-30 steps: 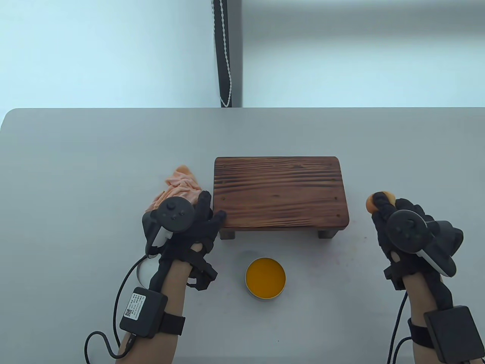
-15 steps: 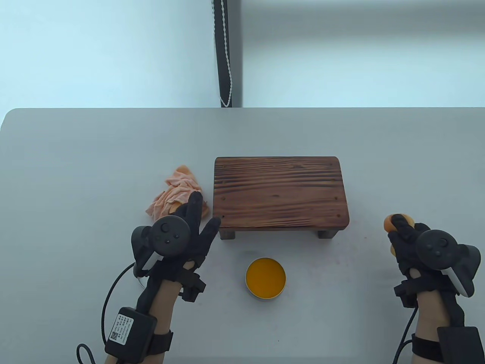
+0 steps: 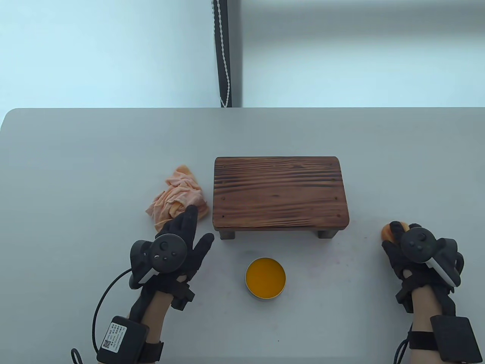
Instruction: Dip and apply wood wax on stool
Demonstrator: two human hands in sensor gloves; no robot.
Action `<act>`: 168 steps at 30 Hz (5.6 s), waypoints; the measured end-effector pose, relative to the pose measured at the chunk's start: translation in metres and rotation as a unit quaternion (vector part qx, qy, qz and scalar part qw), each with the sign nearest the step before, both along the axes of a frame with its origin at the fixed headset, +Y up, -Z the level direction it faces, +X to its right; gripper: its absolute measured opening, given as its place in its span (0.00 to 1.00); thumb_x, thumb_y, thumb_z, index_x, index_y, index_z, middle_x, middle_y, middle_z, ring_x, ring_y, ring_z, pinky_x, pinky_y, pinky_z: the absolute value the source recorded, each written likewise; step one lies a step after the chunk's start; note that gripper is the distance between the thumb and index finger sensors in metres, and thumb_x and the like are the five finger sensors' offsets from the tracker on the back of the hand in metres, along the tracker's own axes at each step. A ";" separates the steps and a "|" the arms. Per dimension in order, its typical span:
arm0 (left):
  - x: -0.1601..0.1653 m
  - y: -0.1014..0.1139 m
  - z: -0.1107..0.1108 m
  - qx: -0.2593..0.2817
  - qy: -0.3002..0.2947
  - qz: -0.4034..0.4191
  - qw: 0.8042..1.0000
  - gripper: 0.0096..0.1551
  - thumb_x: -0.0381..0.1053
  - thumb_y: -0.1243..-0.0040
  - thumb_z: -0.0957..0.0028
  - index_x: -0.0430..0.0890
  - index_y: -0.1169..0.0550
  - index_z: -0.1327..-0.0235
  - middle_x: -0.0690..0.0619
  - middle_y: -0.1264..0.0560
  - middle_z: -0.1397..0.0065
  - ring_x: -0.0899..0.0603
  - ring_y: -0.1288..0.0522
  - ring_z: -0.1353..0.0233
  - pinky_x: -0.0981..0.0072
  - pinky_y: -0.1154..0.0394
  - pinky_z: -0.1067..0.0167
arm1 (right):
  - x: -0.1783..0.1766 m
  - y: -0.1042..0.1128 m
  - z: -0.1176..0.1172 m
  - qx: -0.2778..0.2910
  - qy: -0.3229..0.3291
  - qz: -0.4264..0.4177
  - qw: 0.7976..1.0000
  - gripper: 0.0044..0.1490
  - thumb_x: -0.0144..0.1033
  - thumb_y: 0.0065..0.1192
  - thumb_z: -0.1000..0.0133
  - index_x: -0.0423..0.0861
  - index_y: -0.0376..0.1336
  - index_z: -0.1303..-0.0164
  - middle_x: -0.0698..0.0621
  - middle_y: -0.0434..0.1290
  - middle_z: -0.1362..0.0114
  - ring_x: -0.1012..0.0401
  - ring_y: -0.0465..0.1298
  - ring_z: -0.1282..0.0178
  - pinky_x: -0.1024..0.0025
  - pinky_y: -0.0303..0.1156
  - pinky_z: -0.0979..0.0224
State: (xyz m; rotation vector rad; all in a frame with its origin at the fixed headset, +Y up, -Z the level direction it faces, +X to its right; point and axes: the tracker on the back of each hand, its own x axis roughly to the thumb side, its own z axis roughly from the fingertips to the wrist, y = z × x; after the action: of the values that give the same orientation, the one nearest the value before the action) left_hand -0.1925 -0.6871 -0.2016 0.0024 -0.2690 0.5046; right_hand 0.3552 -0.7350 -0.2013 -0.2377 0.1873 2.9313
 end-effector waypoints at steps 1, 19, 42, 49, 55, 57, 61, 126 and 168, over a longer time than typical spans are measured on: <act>-0.002 0.001 0.000 -0.001 0.002 0.005 1.000 0.53 0.60 0.45 0.37 0.26 0.43 0.14 0.21 0.34 0.19 0.16 0.35 0.24 0.14 0.37 0.35 | 0.002 0.000 0.000 0.004 -0.005 -0.008 1.000 0.43 0.45 0.67 0.39 0.39 0.58 0.16 0.16 0.55 0.15 0.19 0.57 0.22 0.18 0.58 0.31; -0.065 0.027 0.007 -0.013 0.064 -0.012 0.998 0.50 0.60 0.43 0.37 0.28 0.39 0.13 0.23 0.34 0.18 0.16 0.36 0.22 0.13 0.38 0.34 | 0.003 0.027 0.014 0.070 0.009 -0.029 0.997 0.54 0.55 0.66 0.40 0.37 0.51 0.12 0.18 0.44 0.11 0.16 0.41 0.19 0.11 0.44 0.35; -0.089 -0.033 -0.006 -0.187 0.109 -0.201 0.955 0.36 0.50 0.27 0.44 0.38 0.25 0.25 0.34 0.25 0.24 0.29 0.25 0.28 0.27 0.28 0.35 | -0.032 0.040 0.020 0.128 0.076 -0.018 0.989 0.53 0.52 0.66 0.40 0.35 0.51 0.13 0.18 0.46 0.12 0.17 0.40 0.21 0.13 0.44 0.35; -0.088 -0.042 -0.010 -0.236 0.139 -0.243 0.930 0.30 0.43 0.22 0.44 0.42 0.23 0.31 0.36 0.25 0.27 0.30 0.25 0.29 0.26 0.29 0.35 | -0.030 0.037 0.019 0.095 0.068 -0.018 0.993 0.53 0.51 0.65 0.39 0.34 0.49 0.13 0.16 0.44 0.12 0.16 0.38 0.22 0.13 0.44 0.34; -0.086 -0.045 -0.012 -0.227 0.165 -0.270 0.921 0.31 0.37 0.15 0.55 0.46 0.20 0.39 0.39 0.22 0.30 0.32 0.23 0.31 0.28 0.27 0.36 | -0.028 0.035 0.019 0.084 0.064 -0.027 0.994 0.53 0.51 0.65 0.39 0.34 0.49 0.13 0.16 0.44 0.13 0.15 0.39 0.22 0.13 0.45 0.34; -0.085 -0.044 -0.012 -0.221 0.160 -0.271 0.923 0.31 0.36 0.14 0.58 0.47 0.19 0.41 0.39 0.22 0.30 0.32 0.23 0.31 0.28 0.27 0.35 | -0.027 0.035 0.018 0.079 0.063 -0.027 0.995 0.53 0.51 0.65 0.39 0.34 0.49 0.13 0.16 0.43 0.13 0.15 0.39 0.22 0.13 0.45 0.34; -0.085 -0.029 -0.007 -0.186 0.167 -0.246 0.936 0.29 0.35 0.14 0.58 0.47 0.18 0.44 0.37 0.20 0.30 0.31 0.20 0.32 0.30 0.23 0.38 | -0.029 0.036 0.019 0.072 0.063 -0.028 0.995 0.53 0.51 0.65 0.39 0.33 0.49 0.13 0.15 0.43 0.13 0.15 0.38 0.23 0.13 0.45 0.35; 0.133 -0.040 0.037 -0.039 -0.318 -0.076 0.944 0.56 0.61 0.35 0.41 0.28 0.45 0.18 0.20 0.49 0.16 0.19 0.44 0.18 0.22 0.31 0.31 | -0.234 -0.009 0.047 -0.074 0.322 -0.094 0.939 0.52 0.45 0.72 0.38 0.24 0.50 0.23 0.15 0.47 0.16 0.16 0.45 0.22 0.13 0.46 0.35; 0.134 -0.044 0.037 -0.100 -0.248 -0.087 0.960 0.70 0.70 0.29 0.47 0.27 0.50 0.17 0.15 0.56 0.19 0.08 0.44 0.23 0.26 0.24 0.34 | -0.238 -0.011 0.043 -0.071 0.321 -0.085 0.940 0.53 0.40 0.76 0.44 0.22 0.51 0.25 0.17 0.47 0.16 0.18 0.46 0.20 0.12 0.46 0.35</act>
State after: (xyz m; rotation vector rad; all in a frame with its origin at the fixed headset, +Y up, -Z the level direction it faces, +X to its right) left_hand -0.0589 -0.7308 -0.1646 -0.3475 -0.7021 0.3479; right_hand 0.1172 -0.7457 -0.1585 0.6932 0.4811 2.7133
